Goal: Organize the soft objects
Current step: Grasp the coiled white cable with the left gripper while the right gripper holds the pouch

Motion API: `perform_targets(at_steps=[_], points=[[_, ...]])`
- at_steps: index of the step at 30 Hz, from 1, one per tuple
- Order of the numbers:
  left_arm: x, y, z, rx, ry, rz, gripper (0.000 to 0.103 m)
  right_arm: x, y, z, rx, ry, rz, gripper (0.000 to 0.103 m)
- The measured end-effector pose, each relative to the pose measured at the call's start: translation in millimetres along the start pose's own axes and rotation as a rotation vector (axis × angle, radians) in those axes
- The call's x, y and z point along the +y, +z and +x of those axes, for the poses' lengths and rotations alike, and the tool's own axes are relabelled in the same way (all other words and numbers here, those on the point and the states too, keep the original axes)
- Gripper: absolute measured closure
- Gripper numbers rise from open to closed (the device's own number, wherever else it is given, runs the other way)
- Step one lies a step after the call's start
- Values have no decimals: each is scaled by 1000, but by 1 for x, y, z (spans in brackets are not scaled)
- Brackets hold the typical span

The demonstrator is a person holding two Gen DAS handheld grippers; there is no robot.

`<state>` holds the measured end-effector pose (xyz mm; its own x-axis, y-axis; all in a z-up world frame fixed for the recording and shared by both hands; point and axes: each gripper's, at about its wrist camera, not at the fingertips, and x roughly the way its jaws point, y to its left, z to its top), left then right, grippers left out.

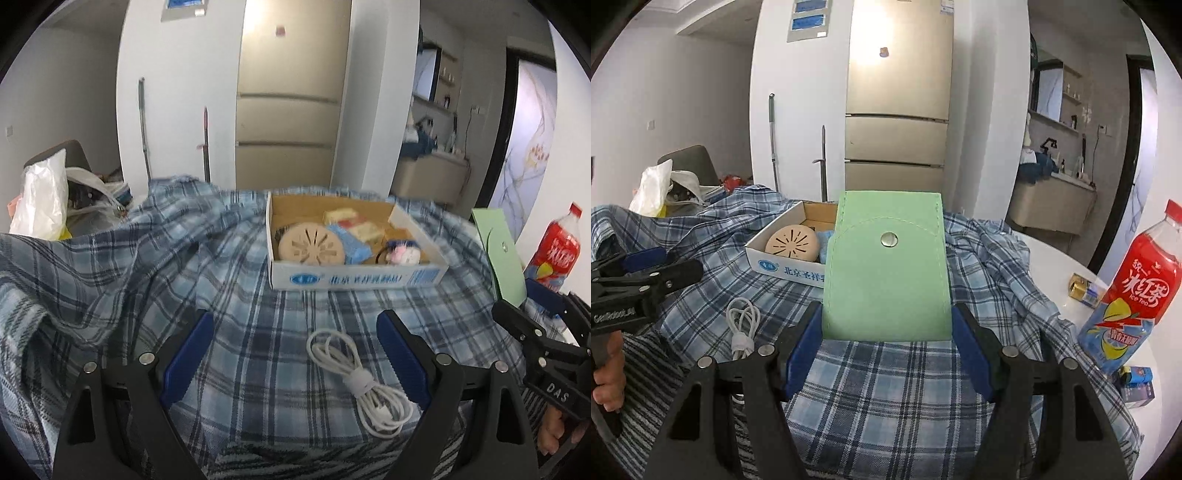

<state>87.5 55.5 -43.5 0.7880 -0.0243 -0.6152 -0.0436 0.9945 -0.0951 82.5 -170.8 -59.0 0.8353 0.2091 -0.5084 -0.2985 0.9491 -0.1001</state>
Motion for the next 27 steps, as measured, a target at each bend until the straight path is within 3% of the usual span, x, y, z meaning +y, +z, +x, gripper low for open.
perform_targets(at_steps=[4, 7, 10, 13, 18, 27], points=[[-6, 0, 13, 131, 0, -5, 29, 4, -1, 4, 9, 11, -15, 35], [-4, -2, 31, 312, -73, -153, 46, 3, -1, 3, 3, 13, -6, 35], [-10, -2, 45, 413, -151, -229, 49, 0, -2, 3, 0, 21, 9, 35], [-20, -1, 55, 440, -97, -209, 53, -4, -2, 4, 0, 28, 26, 35], [-30, -6, 67, 494, -98, -216, 59, -11, -2, 4, 2, 36, 59, 35], [-45, -10, 78, 491, -23, -119, 70, -20, -3, 5, 18, 32, 102, 35]])
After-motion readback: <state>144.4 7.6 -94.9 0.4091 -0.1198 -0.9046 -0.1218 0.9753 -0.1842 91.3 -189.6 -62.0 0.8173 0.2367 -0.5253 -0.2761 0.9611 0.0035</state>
